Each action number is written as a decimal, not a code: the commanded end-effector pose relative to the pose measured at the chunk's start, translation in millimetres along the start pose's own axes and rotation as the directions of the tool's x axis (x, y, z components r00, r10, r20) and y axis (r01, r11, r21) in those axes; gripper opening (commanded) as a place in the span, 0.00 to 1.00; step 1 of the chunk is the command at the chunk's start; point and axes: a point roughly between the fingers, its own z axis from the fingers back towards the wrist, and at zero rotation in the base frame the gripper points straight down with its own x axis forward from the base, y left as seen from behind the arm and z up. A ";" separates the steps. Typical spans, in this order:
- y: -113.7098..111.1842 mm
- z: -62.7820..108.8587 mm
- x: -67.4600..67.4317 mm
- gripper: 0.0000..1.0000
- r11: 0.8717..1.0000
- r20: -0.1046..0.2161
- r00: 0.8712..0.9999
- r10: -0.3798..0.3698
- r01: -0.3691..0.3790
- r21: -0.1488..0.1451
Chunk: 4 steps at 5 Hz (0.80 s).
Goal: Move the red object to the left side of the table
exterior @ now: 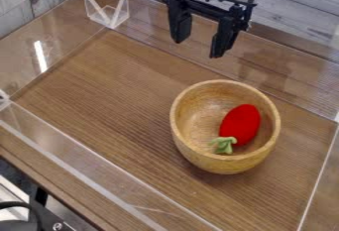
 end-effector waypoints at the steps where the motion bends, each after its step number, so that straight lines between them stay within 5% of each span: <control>1: -7.6 -11.4 -3.3 1.00 0.998 -0.022 0.998 -0.062 0.062 -0.007; 2: -26.1 -25.4 -8.3 1.00 0.984 -0.022 0.983 -0.180 0.180 -0.012; 4: -63.5 -41.8 -13.2 1.00 0.919 -0.006 0.919 -0.394 0.394 -0.008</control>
